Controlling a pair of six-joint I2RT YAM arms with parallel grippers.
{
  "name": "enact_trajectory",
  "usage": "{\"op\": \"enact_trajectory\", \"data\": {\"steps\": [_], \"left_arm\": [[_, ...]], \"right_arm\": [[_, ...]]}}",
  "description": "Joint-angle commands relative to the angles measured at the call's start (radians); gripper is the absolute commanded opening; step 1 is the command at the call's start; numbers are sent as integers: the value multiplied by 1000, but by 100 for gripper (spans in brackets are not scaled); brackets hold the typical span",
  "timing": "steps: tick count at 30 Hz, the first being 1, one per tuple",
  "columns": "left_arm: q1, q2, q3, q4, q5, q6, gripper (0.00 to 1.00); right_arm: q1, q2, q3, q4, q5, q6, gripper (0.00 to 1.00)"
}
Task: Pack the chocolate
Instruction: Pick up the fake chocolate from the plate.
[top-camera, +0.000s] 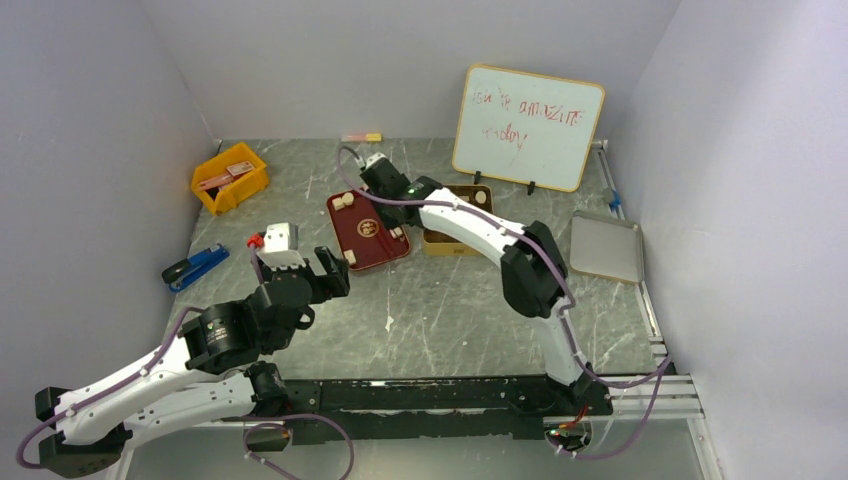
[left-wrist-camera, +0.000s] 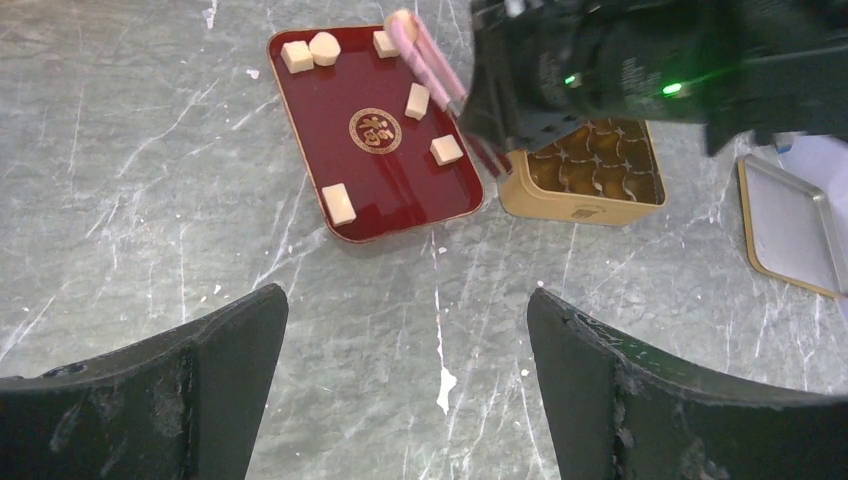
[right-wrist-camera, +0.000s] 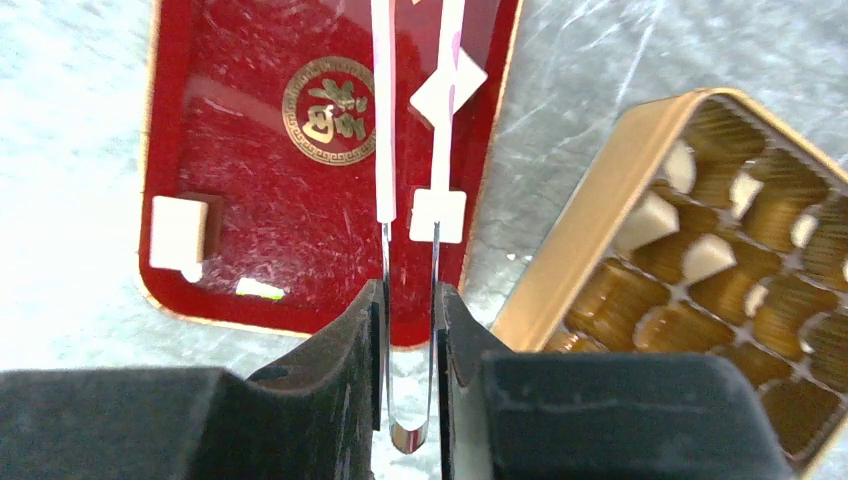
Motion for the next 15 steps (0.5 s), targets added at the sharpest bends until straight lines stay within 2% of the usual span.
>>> {"op": "enact_trajectory", "data": {"steps": [1, 7, 15], "left_arm": [[-5, -7, 7, -5, 9, -25, 94], [-5, -12, 13, -12, 16, -26, 94], [-5, -18, 15, -5, 33, -15, 94]], "right_arm": [[1, -160, -39, 67, 20, 27, 0], [2, -280, -132, 69, 31, 50, 0], [3, -527, -397, 55, 94, 110, 0]]}}
